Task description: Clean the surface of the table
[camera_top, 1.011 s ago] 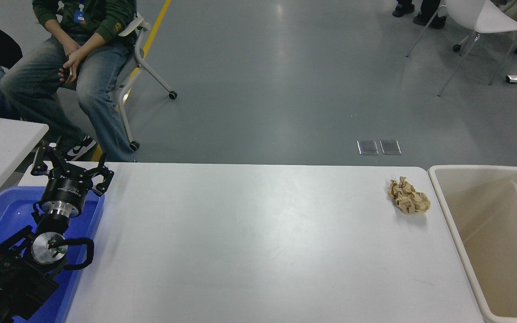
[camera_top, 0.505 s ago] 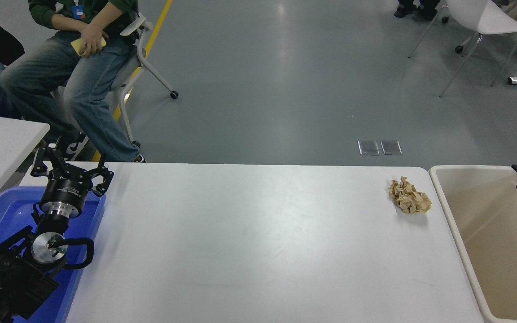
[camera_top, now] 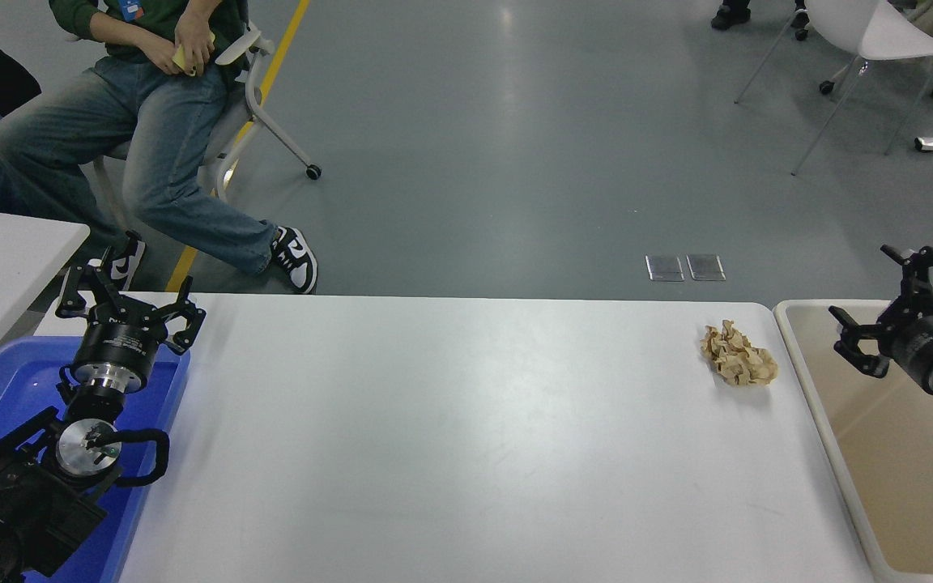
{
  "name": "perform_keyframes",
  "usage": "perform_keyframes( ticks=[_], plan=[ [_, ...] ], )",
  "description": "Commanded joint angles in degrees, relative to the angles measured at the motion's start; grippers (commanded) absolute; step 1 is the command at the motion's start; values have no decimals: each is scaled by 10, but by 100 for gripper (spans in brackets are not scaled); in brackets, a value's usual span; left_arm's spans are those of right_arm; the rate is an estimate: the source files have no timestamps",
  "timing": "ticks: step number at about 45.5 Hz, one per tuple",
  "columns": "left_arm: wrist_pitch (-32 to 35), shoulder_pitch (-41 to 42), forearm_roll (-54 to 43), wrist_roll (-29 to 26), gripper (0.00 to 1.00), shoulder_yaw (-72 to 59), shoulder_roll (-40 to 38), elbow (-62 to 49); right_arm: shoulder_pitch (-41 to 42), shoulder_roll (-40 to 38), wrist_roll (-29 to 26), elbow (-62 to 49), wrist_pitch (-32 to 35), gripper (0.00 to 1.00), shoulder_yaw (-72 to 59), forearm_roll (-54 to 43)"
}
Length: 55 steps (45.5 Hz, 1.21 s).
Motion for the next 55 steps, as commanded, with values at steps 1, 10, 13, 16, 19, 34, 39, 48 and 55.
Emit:
perform_keyframes(
  ticks=[1, 10, 13, 16, 19, 34, 39, 48, 55],
  plan=[
    [0, 0, 0, 0, 100, 0, 1, 0, -7, 46, 23, 4, 7, 100, 10, 2],
    [0, 0, 0, 0, 100, 0, 0, 0, -9, 58, 23, -1, 5, 99, 8, 2],
    [0, 0, 0, 0, 100, 0, 0, 0, -9, 58, 23, -6, 5, 99, 8, 2],
    [0, 0, 0, 0, 100, 0, 0, 0, -8, 58, 23, -7, 5, 99, 11, 2],
    [0, 0, 0, 0, 100, 0, 0, 0, -10, 55, 23, -5, 6, 100, 13, 3],
    [0, 0, 0, 0, 100, 0, 0, 0, -6, 43, 17, 5, 2, 99, 3, 2],
    [0, 0, 0, 0, 100, 0, 0, 0, -2, 25, -2, 11, -2, 99, -7, -5],
    [0, 0, 0, 0, 100, 0, 0, 0, 13, -20, -44, 41, -1, 99, -45, -7],
    [0, -1, 0, 0, 100, 0, 0, 0, 44, -51, -58, 44, -1, 100, -88, -26]
  ],
)
